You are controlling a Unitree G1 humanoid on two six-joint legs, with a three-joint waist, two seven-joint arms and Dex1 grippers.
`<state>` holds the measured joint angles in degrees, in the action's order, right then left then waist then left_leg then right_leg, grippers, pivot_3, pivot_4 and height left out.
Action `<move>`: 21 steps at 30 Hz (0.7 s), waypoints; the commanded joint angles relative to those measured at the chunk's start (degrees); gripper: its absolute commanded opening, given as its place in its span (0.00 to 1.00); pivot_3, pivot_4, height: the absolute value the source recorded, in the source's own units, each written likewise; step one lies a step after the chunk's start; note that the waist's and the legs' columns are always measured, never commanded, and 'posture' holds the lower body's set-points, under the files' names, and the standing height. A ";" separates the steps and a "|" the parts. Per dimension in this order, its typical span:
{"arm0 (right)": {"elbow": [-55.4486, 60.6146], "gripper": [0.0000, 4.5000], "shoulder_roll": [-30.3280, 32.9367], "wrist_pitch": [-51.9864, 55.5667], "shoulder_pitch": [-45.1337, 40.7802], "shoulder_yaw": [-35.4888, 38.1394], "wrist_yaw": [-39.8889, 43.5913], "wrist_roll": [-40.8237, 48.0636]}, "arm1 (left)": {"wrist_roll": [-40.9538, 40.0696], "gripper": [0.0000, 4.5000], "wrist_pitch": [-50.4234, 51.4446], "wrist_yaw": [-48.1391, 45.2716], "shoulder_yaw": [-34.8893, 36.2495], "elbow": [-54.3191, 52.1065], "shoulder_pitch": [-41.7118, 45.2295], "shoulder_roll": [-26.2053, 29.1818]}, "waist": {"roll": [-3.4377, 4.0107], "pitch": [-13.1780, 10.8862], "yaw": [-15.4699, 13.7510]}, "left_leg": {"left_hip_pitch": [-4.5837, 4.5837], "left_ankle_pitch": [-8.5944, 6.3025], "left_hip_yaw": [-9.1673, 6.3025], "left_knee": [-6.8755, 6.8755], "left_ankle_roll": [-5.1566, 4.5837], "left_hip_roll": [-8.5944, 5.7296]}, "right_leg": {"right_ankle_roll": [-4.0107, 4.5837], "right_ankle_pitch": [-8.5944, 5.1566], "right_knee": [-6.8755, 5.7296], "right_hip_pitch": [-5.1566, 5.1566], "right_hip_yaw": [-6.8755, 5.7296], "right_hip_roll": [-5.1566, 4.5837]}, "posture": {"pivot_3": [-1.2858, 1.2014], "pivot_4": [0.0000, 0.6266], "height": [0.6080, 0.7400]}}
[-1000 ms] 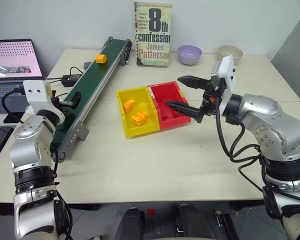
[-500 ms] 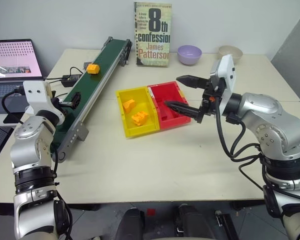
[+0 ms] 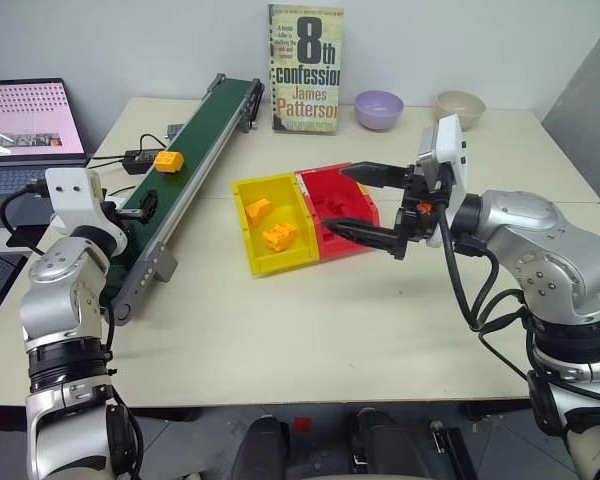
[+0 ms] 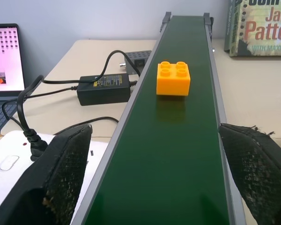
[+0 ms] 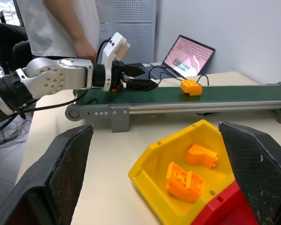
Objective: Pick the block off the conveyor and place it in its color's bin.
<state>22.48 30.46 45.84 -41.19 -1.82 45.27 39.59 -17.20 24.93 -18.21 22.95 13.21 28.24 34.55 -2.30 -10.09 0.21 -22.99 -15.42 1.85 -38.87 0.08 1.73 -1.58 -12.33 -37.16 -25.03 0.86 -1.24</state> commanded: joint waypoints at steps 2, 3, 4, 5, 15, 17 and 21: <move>2.08 1.00 0.62 0.28 -0.60 1.02 0.74 1.83 | -0.49 0.99 1.27 0.05 0.97 -2.85 -0.60 1.36 | 0.00 0.00 0.00 | 0.00 0.00 0.00 0.00 0.00 0.00 | 0.00 0.00 0.00 0.00 0.00 -0.01 | 0.52 0.24 1.00; 2.11 1.00 0.62 0.32 -0.63 1.01 0.73 1.87 | -0.47 0.99 1.38 0.00 0.92 -2.89 -0.66 1.39 | 0.00 0.00 0.00 | -0.01 0.00 -0.01 0.00 0.00 0.01 | 0.00 0.00 0.00 0.00 -0.02 -0.01 | 0.52 0.24 1.00; 2.13 1.00 0.63 0.35 -0.63 1.00 0.73 1.89 | -0.48 0.99 1.53 -0.09 0.84 -2.89 -0.70 1.42 | 0.00 0.00 0.00 | -0.01 0.00 -0.01 0.00 0.00 0.00 | 0.00 0.00 0.00 0.00 -0.01 -0.01 | 0.52 0.24 1.00; 2.15 1.00 0.65 0.38 -0.66 0.98 0.72 1.89 | -0.48 0.99 1.64 -0.21 0.75 -2.87 -0.71 1.46 | 0.00 0.00 0.00 | -0.01 0.00 -0.01 0.00 0.00 0.00 | 0.00 0.00 0.00 0.00 -0.01 -0.02 | 0.52 0.24 1.00; 2.43 1.00 1.19 0.45 -0.04 1.17 0.49 1.90 | 0.76 0.99 1.80 -1.20 -0.94 -1.00 0.67 1.68 | 0.00 0.00 0.00 | 0.00 0.00 0.00 0.00 0.00 0.00 | 0.00 0.00 0.01 0.00 -0.01 -0.02 | 0.52 0.24 1.00; 2.55 1.00 1.41 0.50 0.05 1.46 0.27 1.92 | 1.09 0.99 1.76 -1.49 -1.21 -0.60 0.86 1.73 | 0.00 0.00 -0.01 | -0.01 0.00 0.00 0.00 0.00 -0.01 | 0.00 0.00 0.01 0.00 -0.01 -0.02 | 0.52 0.24 1.00; 2.75 1.00 1.67 0.50 0.28 1.85 -0.11 2.07 | 1.01 0.90 3.25 -1.26 -1.17 -1.55 0.27 2.08 | 0.00 0.00 -0.01 | 0.00 0.00 0.00 0.00 0.00 0.00 | 0.00 0.00 0.01 0.00 0.00 -0.02 | 0.52 0.24 1.00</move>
<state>23.26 31.46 46.71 -40.92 -1.75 45.38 40.71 -16.32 27.36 -19.48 21.58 13.53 27.87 35.10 -2.30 -10.09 0.20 -23.00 -15.42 1.86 -38.87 0.08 1.73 -1.58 -12.33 -37.15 -25.04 0.86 -1.26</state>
